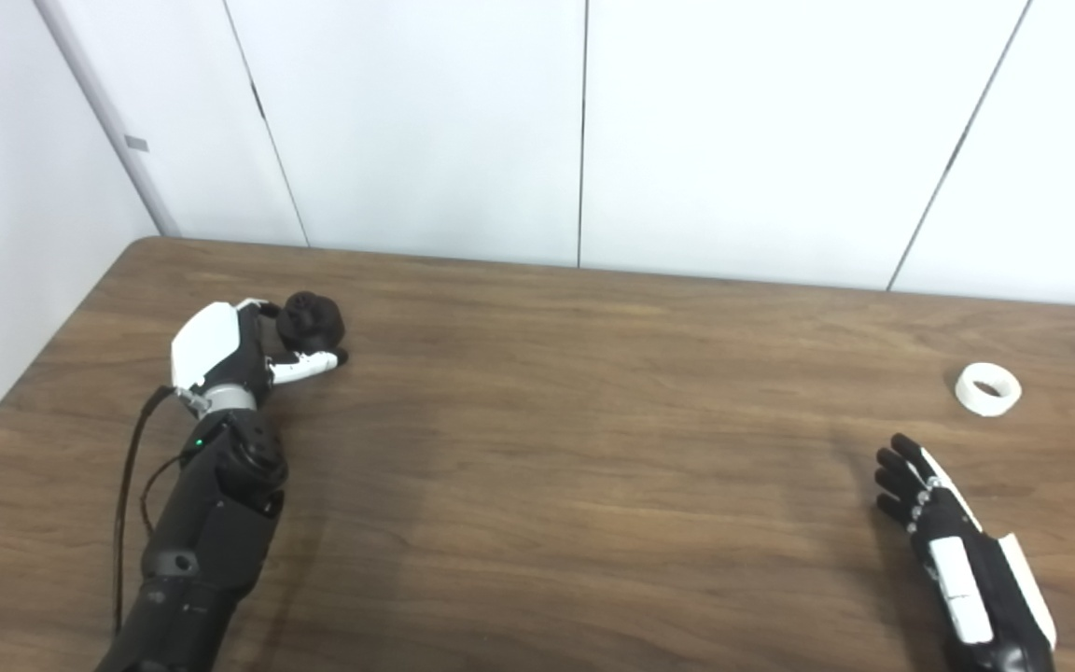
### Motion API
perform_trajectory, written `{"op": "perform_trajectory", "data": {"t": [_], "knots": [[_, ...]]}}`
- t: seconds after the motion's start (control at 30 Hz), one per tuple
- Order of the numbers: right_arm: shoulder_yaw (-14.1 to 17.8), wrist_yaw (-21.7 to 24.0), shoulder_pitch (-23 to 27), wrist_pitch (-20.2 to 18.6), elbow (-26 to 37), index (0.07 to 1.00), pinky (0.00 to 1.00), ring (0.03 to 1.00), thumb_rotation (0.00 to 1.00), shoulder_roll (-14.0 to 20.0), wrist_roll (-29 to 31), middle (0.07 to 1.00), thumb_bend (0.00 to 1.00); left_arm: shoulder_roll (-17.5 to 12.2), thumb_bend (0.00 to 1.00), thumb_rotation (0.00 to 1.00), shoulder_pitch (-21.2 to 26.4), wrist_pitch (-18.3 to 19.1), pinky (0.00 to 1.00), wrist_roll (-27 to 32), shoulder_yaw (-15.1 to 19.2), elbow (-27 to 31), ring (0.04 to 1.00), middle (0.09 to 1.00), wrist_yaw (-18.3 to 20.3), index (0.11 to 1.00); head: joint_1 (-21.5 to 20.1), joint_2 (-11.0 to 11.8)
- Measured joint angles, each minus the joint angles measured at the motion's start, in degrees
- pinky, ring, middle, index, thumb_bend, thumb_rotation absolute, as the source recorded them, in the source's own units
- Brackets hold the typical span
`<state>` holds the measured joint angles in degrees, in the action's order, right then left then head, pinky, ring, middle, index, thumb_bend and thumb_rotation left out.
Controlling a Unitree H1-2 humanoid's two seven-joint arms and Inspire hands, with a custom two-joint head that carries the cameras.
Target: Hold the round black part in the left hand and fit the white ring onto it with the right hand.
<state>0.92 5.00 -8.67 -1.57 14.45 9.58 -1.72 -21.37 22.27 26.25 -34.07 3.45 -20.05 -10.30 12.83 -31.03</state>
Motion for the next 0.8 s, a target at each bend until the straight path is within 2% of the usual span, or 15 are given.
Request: {"op": "perform_trajectory", "data": {"t": [0.47,0.67,0.8], "knots": [[-0.1,0.0,-0.1,-0.3,0.3,0.926,0.89,0.905,0.97,0.0,-0.1,0.911,0.68,0.2,0.87,0.29,1.2,-0.2,1.00,2.2,-1.0,-1.6,0.923,0.865,-1.4,0.750,-0.2,-0.3],[0.0,-0.1,-0.1,-0.3,0.4,0.923,0.89,0.907,0.96,0.0,0.0,0.906,0.66,-0.4,0.86,0.26,1.3,-0.3,1.00,2.2,-3.0,-1.6,0.903,0.836,-2.8,0.711,-0.2,-0.4],[-0.1,0.0,-0.2,-0.4,0.4,0.926,0.89,0.913,0.97,0.0,0.0,0.910,0.67,-0.9,0.86,0.26,1.3,-0.3,0.99,1.8,-4.0,-1.6,0.905,0.840,-3.2,0.715,-0.2,-0.4]]}}
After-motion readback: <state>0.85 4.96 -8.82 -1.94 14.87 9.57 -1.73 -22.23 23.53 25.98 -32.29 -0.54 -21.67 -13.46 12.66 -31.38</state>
